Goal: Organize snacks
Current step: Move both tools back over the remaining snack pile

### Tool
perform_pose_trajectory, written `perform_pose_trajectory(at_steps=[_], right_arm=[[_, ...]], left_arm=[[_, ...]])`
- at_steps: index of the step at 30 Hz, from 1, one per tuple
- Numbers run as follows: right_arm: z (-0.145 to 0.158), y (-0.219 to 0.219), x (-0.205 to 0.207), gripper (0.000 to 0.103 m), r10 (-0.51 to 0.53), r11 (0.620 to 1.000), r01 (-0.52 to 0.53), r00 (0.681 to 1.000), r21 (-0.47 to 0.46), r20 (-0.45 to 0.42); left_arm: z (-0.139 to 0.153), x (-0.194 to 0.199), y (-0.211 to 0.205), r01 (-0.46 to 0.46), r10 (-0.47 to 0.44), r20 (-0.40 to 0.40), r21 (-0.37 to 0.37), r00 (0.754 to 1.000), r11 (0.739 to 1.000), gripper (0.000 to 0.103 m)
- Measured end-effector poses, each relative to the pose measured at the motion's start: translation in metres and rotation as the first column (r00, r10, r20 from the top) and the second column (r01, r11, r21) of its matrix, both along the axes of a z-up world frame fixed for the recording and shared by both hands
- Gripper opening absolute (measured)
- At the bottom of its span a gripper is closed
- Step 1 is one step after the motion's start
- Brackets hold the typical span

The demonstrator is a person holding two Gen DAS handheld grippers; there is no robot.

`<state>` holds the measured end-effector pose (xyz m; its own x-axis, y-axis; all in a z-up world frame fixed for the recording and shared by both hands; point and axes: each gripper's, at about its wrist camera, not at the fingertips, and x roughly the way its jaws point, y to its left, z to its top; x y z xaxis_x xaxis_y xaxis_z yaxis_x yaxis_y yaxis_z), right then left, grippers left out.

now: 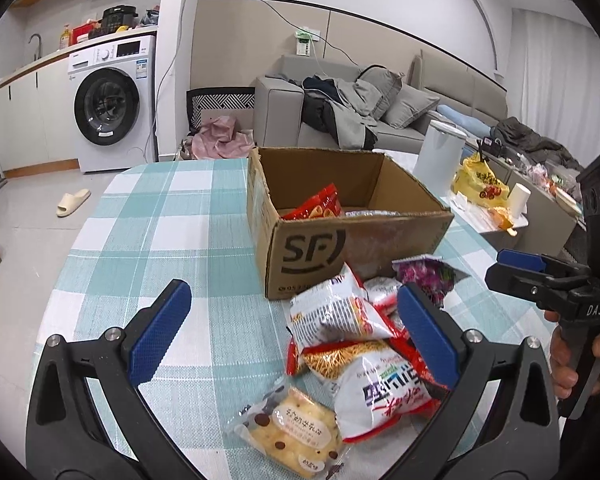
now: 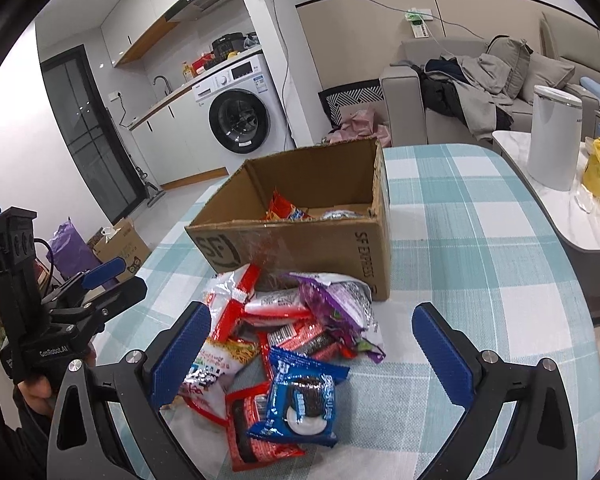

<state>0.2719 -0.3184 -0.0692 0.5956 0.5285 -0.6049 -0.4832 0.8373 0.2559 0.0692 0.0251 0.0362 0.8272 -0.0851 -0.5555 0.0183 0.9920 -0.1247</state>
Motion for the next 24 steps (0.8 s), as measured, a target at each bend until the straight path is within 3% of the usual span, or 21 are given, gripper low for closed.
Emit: perform_pose_trajectory(at_steps=[18,24], right_arm=[[-0.037,-0.004,-0.006,0.102,0.037,0.997,-0.045,0.993,-0.069,-0.114],[-0.046,-0.004,0.000,0.102,0.055,0.997,-0.062,0.987,-0.041,-0.153]], left_arm=[[-0.029,0.005,-0.030,0.078,-0.072,-0.107,0.049,0.992,0.996,0.103],[-0.040,0.009,-0.038,0.101,-0.093,-0.139,0.050,0.986,0.994,0.103]])
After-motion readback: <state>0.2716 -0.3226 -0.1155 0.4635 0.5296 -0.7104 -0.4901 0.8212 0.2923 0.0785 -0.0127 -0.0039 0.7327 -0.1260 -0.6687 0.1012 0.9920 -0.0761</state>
